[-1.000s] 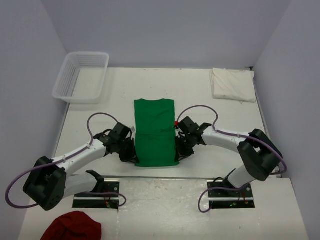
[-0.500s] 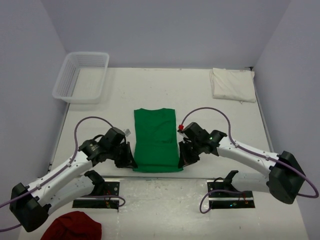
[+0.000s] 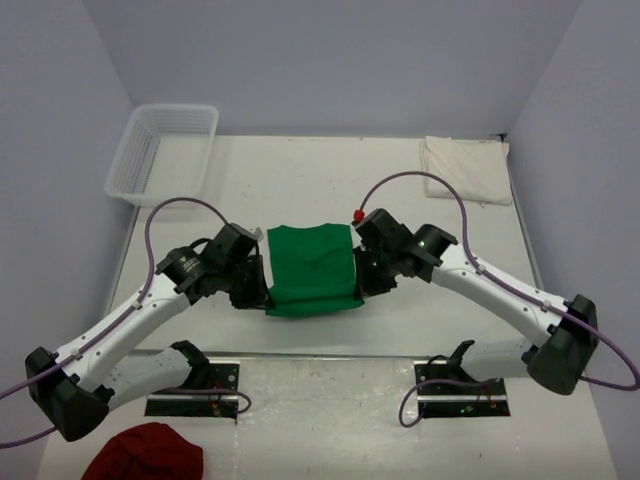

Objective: Fold and stack the t-shirts
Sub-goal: Fold the long partially folded tshirt into a neat square

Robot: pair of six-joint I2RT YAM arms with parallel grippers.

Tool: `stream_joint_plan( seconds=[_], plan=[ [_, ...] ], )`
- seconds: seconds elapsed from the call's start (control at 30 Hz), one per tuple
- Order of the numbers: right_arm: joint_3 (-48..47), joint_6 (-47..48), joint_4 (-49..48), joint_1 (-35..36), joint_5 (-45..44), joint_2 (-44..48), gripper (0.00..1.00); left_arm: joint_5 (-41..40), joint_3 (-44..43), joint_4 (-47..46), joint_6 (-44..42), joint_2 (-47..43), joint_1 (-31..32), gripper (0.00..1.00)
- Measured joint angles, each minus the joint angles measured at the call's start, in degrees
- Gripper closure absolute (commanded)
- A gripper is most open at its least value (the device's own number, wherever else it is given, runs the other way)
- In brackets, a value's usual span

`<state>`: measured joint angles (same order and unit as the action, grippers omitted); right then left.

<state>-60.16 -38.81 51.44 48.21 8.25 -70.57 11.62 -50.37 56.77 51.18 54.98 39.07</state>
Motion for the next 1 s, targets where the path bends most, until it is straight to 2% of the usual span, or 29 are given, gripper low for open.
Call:
stream_joint_plan(
  seconds=[0.1, 0.23, 0.37, 0.5, 0.67, 0.8, 1.0],
  plan=[
    [-12.2, 1.7, 4.7, -0.6, -3.0, -8.8, 1.0, -2.2, -5.4, 1.2, -2.6, 5.4, -1.4, 1.0],
    [-28.5, 4.4, 8.7, -3.5, -5.0, -20.7, 1.0, -2.9, -9.6, 0.3, -6.8, 10.6, -8.0, 1.0],
    [-38.6, 7.5, 10.6, -7.5, -5.6, -29.0, 1.0, -3.0, -15.2, -1.4, -11.7, 19.8, -13.8, 1.0],
    [-43.5, 10.1, 12.3, -11.4, -5.5, -35.6, 1.0, -3.0, -23.1, -5.4, -15.5, 32.2, -15.4, 1.0],
    [-44.2, 12.7, 12.4, -14.5, -5.2, -41.8, 1.0, -2.9, -31.9, -9.3, -19.8, 44.9, -15.5, 1.0],
    [-45.4, 13.8, 12.4, -15.4, -4.3, -45.7, 1.0, -2.9, -32.7, -10.8, -21.7, 48.9, -15.9, 1.0],
    [-51.5, 15.8, 12.5, -16.9, -2.5, -50.9, 1.0, -3.0, -32.4, -11.9, -22.3, 49.1, -16.6, 1.0]
  ],
)
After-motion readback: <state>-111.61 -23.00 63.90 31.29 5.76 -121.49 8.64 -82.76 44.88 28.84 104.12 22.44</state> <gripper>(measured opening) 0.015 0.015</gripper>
